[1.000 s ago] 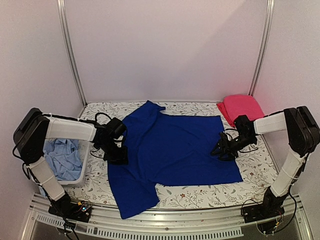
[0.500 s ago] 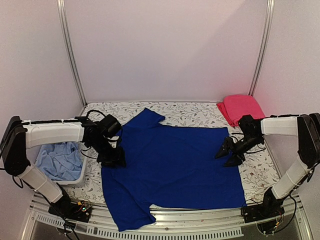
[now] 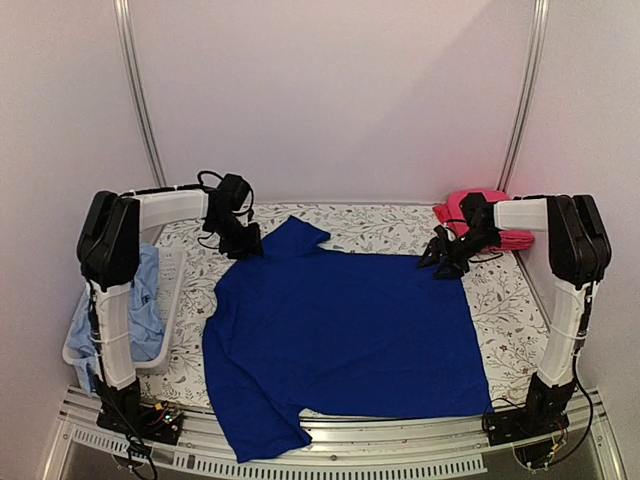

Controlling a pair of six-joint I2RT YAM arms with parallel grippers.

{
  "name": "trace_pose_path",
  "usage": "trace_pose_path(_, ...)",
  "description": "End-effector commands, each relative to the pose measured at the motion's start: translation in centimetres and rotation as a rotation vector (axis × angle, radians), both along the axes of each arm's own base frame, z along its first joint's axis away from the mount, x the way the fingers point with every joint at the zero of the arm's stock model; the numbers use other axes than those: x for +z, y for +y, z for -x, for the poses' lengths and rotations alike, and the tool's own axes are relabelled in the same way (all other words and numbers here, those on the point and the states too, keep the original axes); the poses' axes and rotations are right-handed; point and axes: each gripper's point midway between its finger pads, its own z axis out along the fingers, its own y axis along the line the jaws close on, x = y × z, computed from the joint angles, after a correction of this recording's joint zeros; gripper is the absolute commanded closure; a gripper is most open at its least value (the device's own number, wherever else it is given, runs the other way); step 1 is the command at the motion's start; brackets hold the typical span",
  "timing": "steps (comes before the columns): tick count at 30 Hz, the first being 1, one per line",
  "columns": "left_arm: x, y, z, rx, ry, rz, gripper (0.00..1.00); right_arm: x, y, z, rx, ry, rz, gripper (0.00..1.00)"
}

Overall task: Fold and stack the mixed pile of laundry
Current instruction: Smooth out the flattened T-shirt at the center of the board.

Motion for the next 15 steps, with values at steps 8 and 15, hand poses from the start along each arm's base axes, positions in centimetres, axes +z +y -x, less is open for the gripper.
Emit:
trace_pose_path(8, -6.6, 4.7, 3.1, 0.147, 0.173, -0.067, 0.65, -6.1, -1.1, 1.5, 0.036, 0.098, 0.083, 0.36)
trace_pose_path(15, -4.8, 6.4, 4.7, 0.168, 0.173, -0.095, 0.67, -4.6, -0.8, 1.9, 0.048, 0.086, 0.059, 0.37)
